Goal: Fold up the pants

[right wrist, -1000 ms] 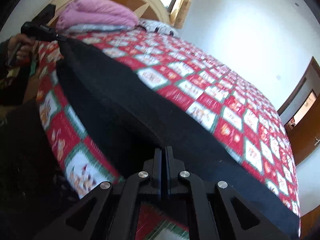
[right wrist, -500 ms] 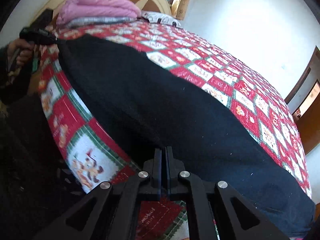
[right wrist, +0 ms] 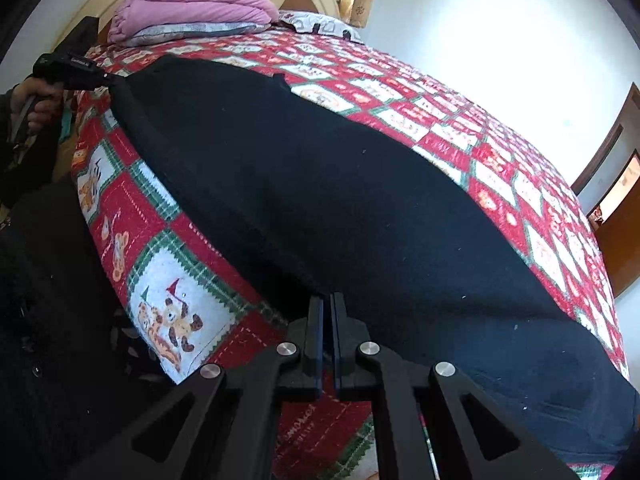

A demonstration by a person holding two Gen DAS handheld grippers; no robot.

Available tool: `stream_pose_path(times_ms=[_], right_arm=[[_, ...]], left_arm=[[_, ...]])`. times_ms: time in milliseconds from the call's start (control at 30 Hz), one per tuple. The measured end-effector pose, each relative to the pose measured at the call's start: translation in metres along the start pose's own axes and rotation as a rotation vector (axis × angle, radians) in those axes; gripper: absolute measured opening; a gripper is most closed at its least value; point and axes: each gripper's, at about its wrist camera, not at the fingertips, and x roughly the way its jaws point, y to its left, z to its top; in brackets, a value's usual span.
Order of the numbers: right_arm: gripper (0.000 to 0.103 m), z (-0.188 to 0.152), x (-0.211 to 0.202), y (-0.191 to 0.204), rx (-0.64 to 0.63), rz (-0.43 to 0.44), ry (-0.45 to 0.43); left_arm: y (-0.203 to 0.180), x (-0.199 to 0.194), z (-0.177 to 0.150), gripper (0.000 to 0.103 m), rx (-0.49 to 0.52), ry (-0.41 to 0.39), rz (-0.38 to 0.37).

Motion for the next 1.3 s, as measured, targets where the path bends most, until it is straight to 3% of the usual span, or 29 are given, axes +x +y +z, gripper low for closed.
stream_pose_path(times_ms=[300, 433, 467, 567, 600, 667, 733, 800, 833, 933, 1033, 1133, 1300], right_arm=[[0.003, -0.002, -0.007, -0.003, 0.016, -0.021, -0.005], [0.003, -0.007, 0.002, 0.004, -0.009, -0.033, 0.011], [0.003, -0.007, 0.001, 0.003, -0.005, -0.028, 0.013], [0.004, -0.007, 0.0, -0.003, 0.014, -0.006, 0.016], [0.007, -0.007, -0.001, -0.006, 0.027, 0.008, 0.015], [0.012, -0.009, -0.005, -0.013, 0.058, 0.034, 0.017], [0.025, -0.009, -0.012, -0.018, 0.075, 0.029, 0.006], [0.055, -0.011, -0.02, -0.024, 0.087, 0.027, -0.009], [0.057, -0.012, -0.025, -0.028, 0.104, 0.031, -0.019], [0.057, -0.014, -0.033, -0.04, 0.16, 0.037, -0.029], [0.057, -0.016, -0.042, -0.057, 0.227, 0.005, -0.043], [0.057, -0.026, -0.057, -0.084, 0.327, -0.031, -0.074], [0.057, -0.063, -0.101, -0.161, 0.559, -0.228, -0.115]], left_arm=[[-0.004, 0.001, -0.002, 0.007, 0.018, 0.009, 0.026], [0.004, 0.0, -0.004, 0.02, -0.018, -0.002, 0.03], [0.004, -0.002, -0.003, 0.026, -0.015, -0.005, 0.048], [0.005, -0.015, 0.002, 0.032, -0.025, -0.047, 0.1], [0.006, -0.023, 0.006, 0.032, -0.033, -0.067, 0.107], [0.007, -0.036, 0.011, 0.042, -0.041, -0.112, 0.139], [-0.001, -0.05, 0.016, 0.051, -0.037, -0.173, 0.156], [-0.015, -0.052, 0.019, 0.054, -0.012, -0.2, 0.159], [-0.03, -0.049, 0.02, 0.054, 0.021, -0.203, 0.139], [-0.066, -0.028, 0.018, 0.054, 0.105, -0.169, 0.091], [-0.104, 0.008, 0.009, 0.064, 0.187, -0.1, 0.04], [-0.136, 0.047, -0.002, 0.064, 0.262, -0.028, 0.011], [-0.159, 0.08, -0.019, 0.064, 0.347, 0.008, 0.057]])
